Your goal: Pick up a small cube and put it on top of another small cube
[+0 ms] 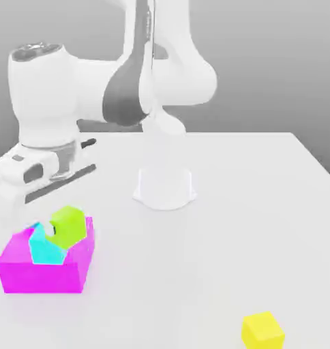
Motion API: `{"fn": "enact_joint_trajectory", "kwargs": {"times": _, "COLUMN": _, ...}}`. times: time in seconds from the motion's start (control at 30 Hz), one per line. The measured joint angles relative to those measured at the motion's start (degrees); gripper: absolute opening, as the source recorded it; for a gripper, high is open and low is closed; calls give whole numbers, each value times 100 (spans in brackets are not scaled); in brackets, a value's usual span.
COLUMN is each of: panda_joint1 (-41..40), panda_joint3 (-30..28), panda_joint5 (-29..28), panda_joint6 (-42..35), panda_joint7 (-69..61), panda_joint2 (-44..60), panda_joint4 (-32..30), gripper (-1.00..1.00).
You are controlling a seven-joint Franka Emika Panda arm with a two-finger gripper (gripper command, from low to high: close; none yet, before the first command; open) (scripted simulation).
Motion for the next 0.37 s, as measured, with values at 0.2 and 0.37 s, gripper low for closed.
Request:
{"fn": "enact_joint_trajectory", "kwargs": {"times": 0.2, "panda_joint1": -195, "panda_joint3": -176, "panda_joint5": 72, "panda_joint6": 183, "panda_joint7": 44, "panda_joint2": 142, "panda_joint4": -105, "gripper": -100}}
{"fn": "enact_joint_trajectory", "kwargs": {"times": 0.37, "panda_joint1": -172, "panda_joint3": -230, "panda_joint5": 218, "panda_joint6": 702, "panda_joint7": -74, "panda_joint2": 551, "panda_joint4": -224, "gripper": 100}}
